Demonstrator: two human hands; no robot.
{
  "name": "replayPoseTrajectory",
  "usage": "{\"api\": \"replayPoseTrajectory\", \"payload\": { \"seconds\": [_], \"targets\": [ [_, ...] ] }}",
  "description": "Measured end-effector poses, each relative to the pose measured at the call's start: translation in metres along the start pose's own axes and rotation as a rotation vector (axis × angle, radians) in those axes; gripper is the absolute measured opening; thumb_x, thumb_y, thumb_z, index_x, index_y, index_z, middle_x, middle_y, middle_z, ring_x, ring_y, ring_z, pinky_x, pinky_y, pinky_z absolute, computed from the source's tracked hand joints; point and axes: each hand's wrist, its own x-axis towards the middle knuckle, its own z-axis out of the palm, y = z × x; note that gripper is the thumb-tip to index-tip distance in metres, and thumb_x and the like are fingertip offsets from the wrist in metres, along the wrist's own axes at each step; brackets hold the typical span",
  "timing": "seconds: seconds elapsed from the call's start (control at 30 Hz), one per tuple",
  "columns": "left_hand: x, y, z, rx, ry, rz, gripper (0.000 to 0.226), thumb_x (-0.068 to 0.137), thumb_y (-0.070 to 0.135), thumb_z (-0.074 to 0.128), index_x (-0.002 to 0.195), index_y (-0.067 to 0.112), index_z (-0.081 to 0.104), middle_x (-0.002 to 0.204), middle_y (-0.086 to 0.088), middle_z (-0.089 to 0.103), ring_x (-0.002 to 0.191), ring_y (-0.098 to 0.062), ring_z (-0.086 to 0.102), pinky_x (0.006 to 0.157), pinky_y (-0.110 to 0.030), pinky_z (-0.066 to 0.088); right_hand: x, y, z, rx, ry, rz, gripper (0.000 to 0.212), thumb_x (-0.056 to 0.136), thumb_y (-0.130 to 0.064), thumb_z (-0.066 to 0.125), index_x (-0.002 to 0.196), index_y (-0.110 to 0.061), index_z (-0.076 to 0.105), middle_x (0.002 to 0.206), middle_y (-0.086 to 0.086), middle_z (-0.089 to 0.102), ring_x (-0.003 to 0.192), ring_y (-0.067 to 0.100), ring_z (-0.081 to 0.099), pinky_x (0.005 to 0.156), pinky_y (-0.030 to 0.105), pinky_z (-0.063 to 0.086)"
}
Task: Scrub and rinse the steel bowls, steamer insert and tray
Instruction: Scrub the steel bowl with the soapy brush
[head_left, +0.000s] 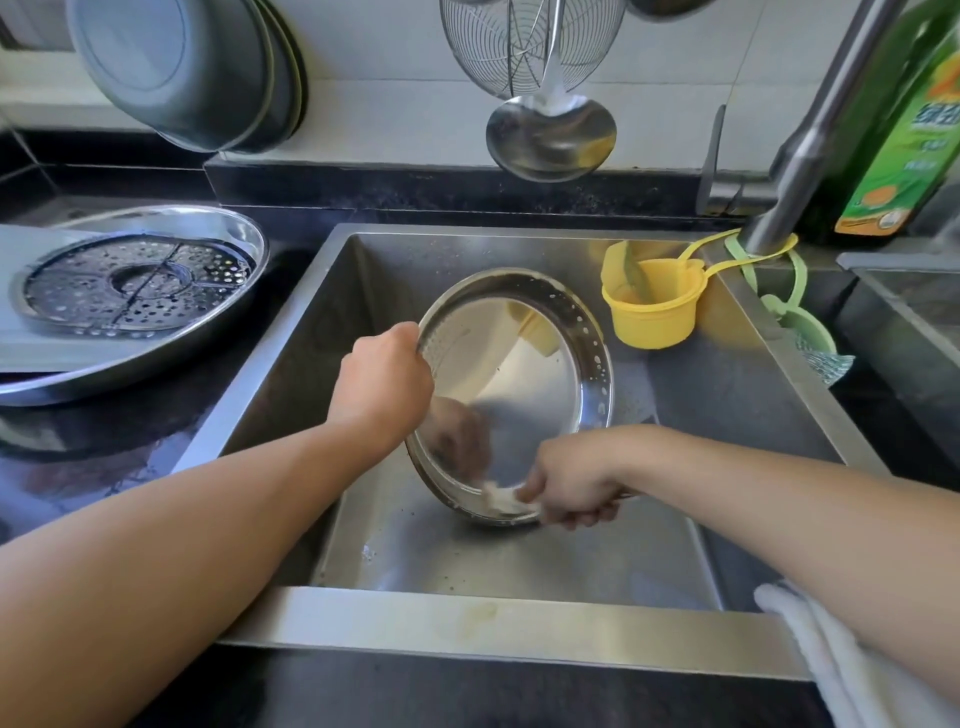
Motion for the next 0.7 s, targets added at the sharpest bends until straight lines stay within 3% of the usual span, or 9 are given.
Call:
{"api": "replayPoseTrajectory", "payload": {
  "seconds": [0.03,0.1,0.2,0.27,0.37,0.43,0.53,0.63,0.7],
  "targets": [
    [0.0,0.0,-0.002,0.006,0.0,0.001,0.033,0.101,0.011,0.043,0.071,0.024,0.042,0.077,-0.002,0.058,0.063,-0.016,0.053,0.05,-0.027,0.033,0.0,-0.007,0.003,0.171,-0.048,-0.063,0.042,0.1,-0.009,0.053,0.14,-0.022,0.056,0.077,0.006,0.058,0.049,0.014,0.043,0.039,0.019,0.036],
    [-0.001,0.001,-0.006,0.01,0.005,-0.002,0.035,0.102,0.011,0.045,0.07,0.025,0.041,0.076,-0.001,0.057,0.061,-0.012,0.05,0.049,-0.024,0.031,0.001,-0.009,0.005,0.278,-0.089,-0.11,0.053,0.101,-0.006,0.048,0.149,-0.029,0.044,0.08,0.004,0.055,0.053,0.014,0.044,0.043,0.021,0.036],
    [0.002,-0.001,-0.006,0.006,0.016,0.002,0.031,0.101,0.012,0.047,0.072,0.023,0.048,0.078,-0.003,0.062,0.063,-0.015,0.055,0.05,-0.026,0.033,0.002,0.011,-0.004,-0.106,-0.04,0.045,0.053,0.096,0.003,0.042,0.143,-0.019,0.052,0.079,0.009,0.055,0.058,0.024,0.05,0.044,0.026,0.039],
    [0.005,-0.005,-0.003,0.006,0.013,-0.003,0.029,0.101,0.013,0.048,0.074,0.023,0.052,0.077,-0.003,0.063,0.065,-0.018,0.059,0.051,-0.029,0.038,-0.007,0.021,-0.012,-0.269,0.074,0.16,0.044,0.097,-0.003,0.051,0.139,-0.013,0.057,0.08,0.006,0.06,0.054,0.02,0.052,0.04,0.023,0.04],
    [0.006,-0.006,-0.002,0.009,0.015,-0.017,0.025,0.098,0.013,0.048,0.077,0.023,0.056,0.076,-0.002,0.064,0.069,-0.024,0.063,0.056,-0.033,0.048,-0.016,0.012,-0.016,-0.511,0.124,0.212,0.047,0.093,0.004,0.055,0.14,-0.006,0.056,0.118,0.015,0.065,0.052,0.017,0.045,0.028,0.021,0.034],
    [0.005,-0.005,-0.003,0.005,0.01,-0.018,0.024,0.098,0.011,0.048,0.078,0.021,0.056,0.076,-0.003,0.064,0.069,-0.024,0.062,0.056,-0.032,0.046,-0.005,0.006,-0.008,-0.358,-0.016,0.153,0.051,0.094,0.004,0.052,0.143,-0.01,0.053,0.111,0.015,0.067,0.053,0.019,0.05,0.033,0.02,0.037],
    [0.003,-0.003,-0.007,0.016,0.006,-0.009,0.026,0.098,0.008,0.047,0.078,0.021,0.054,0.075,-0.001,0.062,0.067,-0.02,0.061,0.051,-0.029,0.038,0.0,0.003,0.002,0.185,-0.206,0.035,0.058,0.098,0.0,0.05,0.148,-0.029,0.047,0.084,0.007,0.061,0.054,0.016,0.049,0.045,0.022,0.04],
    [0.002,-0.002,-0.01,0.009,0.004,-0.018,0.027,0.097,0.004,0.048,0.077,0.02,0.055,0.074,-0.002,0.062,0.064,-0.018,0.058,0.051,-0.027,0.035,0.004,0.021,-0.009,-0.081,-0.059,0.143,0.053,0.098,-0.001,0.05,0.144,-0.026,0.053,0.082,0.008,0.06,0.053,0.017,0.049,0.043,0.021,0.041],
    [0.001,0.001,-0.011,-0.001,-0.001,-0.014,0.027,0.096,0.003,0.048,0.077,0.02,0.054,0.074,-0.001,0.061,0.063,-0.015,0.056,0.05,-0.026,0.034,0.004,0.032,-0.018,-0.25,0.193,0.267,0.044,0.095,-0.005,0.054,0.138,-0.014,0.057,0.096,0.008,0.064,0.073,0.02,0.062,0.054,0.022,0.046]
  ]
}}
